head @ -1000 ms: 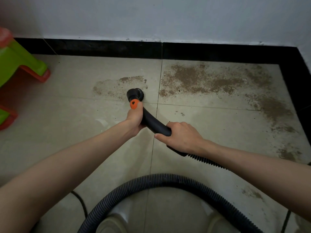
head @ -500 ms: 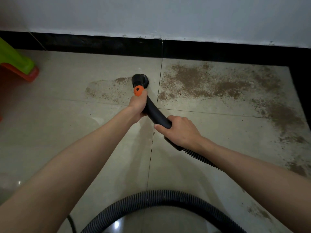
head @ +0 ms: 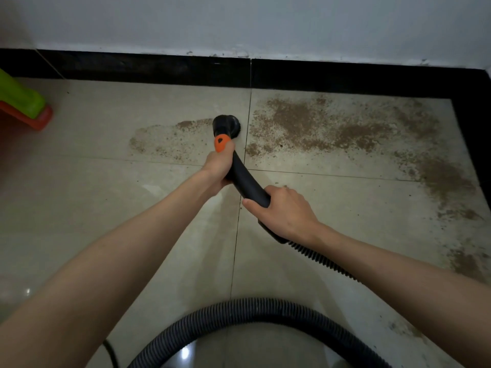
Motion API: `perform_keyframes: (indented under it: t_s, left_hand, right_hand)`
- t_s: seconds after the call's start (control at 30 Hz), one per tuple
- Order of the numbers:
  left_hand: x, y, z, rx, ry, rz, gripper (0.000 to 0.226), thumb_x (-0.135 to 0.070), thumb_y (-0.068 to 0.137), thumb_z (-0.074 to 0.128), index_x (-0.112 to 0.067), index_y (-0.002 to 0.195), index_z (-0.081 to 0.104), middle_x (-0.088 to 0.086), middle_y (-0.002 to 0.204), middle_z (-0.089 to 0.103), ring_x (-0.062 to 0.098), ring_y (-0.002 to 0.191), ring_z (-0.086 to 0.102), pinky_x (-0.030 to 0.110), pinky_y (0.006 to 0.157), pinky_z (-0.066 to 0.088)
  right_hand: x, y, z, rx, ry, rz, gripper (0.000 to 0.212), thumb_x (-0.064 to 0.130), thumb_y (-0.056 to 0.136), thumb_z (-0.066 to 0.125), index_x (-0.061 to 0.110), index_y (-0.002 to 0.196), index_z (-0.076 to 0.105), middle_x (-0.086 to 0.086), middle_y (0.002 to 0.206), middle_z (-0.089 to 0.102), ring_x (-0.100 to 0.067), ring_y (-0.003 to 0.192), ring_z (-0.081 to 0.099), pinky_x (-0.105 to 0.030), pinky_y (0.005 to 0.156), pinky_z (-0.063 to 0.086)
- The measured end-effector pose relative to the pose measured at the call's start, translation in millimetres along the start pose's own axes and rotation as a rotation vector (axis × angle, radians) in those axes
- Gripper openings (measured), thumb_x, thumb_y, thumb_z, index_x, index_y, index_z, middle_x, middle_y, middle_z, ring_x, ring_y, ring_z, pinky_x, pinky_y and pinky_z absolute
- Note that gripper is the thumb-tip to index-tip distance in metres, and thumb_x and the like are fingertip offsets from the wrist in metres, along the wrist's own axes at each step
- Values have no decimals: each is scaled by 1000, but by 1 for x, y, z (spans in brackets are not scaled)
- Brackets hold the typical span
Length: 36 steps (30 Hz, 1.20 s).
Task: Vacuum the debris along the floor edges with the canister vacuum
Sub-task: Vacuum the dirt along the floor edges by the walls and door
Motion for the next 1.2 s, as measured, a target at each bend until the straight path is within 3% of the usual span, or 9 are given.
perform_keyframes:
  t_s: [0.27,0.37,0.67,1.03,1.13,1.2]
  left_hand:
    - [35,-37,-28,-112,-149,-63,34,-34,95,46,-5,113,46,7,90,54,20,85,55,30,62,49]
    - [50,-46,-38,-150,-184,-100,41,-38,94,46,-6,119,47,8,95,56,22,89,57,32,63,50]
    - [54,-46,-55,-237,-188,-83,34,-40,98,40,-8,110,44,7,93,56,23,93,56,34,70,48]
    - [8,0,-34,-114,-140,-47,34,-36,97,44,-7,116,44,10,103,54,25,97,55,35,72,49]
    - [-6,16,-25,-124,-108,-21,31,-37,96,46,-10,110,46,8,99,55,23,94,56,33,69,50]
    - [-14,26,-20,-136,-88,9,30,-37,95,48,-11,107,46,7,96,56,23,93,56,34,74,51]
  right_hand:
    - [4,-38,5,112,-71,-92,39,58,90,51,20,95,56,-2,86,67,-24,80,62,-33,69,48]
    - [7,-49,6,160,-151,-137,38,58,91,50,21,95,53,-1,83,64,-23,78,59,-32,65,43]
    - [22,-38,4,183,-311,-239,36,58,94,47,22,93,47,4,78,50,-21,74,48,-31,65,33]
    - [13,18,0,88,-153,-143,41,59,90,52,19,92,56,-2,83,67,-23,77,62,-33,68,46]
    - [9,33,0,64,3,-103,40,57,89,55,18,87,59,-2,80,70,-21,74,65,-35,70,51]
    - [7,39,2,42,140,-77,38,53,89,58,16,80,60,-2,75,69,-19,69,65,-34,67,50]
Point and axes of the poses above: each hand's wrist, its own y-axis towards the middle knuckle, its own z-axis out of the palm, x = y × z, the point moved 1 cm from there along y, towards the middle knuckle
